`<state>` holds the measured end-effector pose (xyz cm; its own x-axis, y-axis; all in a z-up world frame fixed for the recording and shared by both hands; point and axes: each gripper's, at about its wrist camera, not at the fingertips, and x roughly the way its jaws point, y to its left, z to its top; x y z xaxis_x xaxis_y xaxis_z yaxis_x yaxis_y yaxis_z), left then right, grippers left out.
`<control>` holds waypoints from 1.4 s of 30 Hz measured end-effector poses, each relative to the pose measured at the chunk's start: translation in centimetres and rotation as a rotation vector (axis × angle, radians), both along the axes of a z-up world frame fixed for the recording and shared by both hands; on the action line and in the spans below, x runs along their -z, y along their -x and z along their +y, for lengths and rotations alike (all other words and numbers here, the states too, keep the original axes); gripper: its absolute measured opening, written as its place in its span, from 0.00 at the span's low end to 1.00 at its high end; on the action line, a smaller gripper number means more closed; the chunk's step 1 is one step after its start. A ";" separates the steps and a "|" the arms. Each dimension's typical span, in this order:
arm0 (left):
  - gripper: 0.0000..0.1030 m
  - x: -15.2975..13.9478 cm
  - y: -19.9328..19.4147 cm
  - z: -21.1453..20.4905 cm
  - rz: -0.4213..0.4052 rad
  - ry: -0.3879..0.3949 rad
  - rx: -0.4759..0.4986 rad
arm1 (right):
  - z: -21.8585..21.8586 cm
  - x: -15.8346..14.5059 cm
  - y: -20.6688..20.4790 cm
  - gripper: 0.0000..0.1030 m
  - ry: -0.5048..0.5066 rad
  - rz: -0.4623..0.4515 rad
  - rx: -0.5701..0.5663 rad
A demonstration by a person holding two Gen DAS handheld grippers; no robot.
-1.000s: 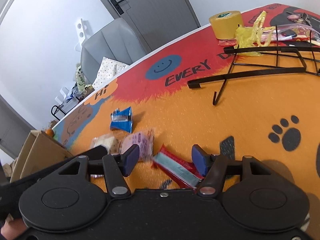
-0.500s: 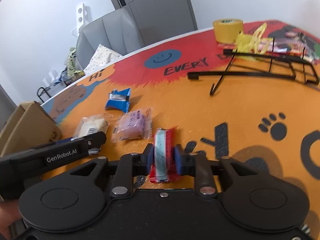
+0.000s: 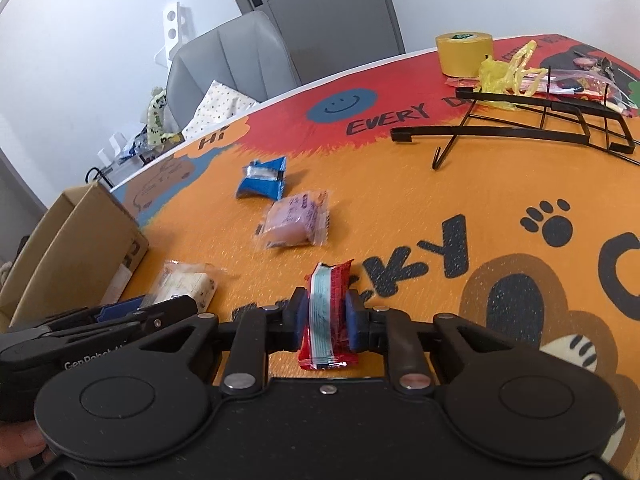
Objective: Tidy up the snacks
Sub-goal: 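Carry the white bread pack and red candy with both tools over the box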
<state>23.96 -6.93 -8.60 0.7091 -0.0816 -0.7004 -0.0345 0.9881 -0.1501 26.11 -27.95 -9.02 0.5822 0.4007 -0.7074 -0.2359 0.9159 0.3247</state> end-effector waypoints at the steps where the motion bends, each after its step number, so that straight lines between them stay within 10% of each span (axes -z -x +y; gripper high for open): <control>1: 0.46 0.0 0.2 -0.1 0.001 -0.004 0.003 | 0.1 -0.1 0.2 0.19 0.009 -0.003 -0.003; 21: 0.45 0.7 0.3 -0.7 -0.023 -0.055 -0.002 | 0.2 0.1 0.8 0.19 0.041 -0.036 -0.007; 42: 0.45 -7.1 4.1 2.9 -0.177 0.007 -0.037 | 2.1 -5.6 1.4 0.19 -0.092 -0.150 -0.056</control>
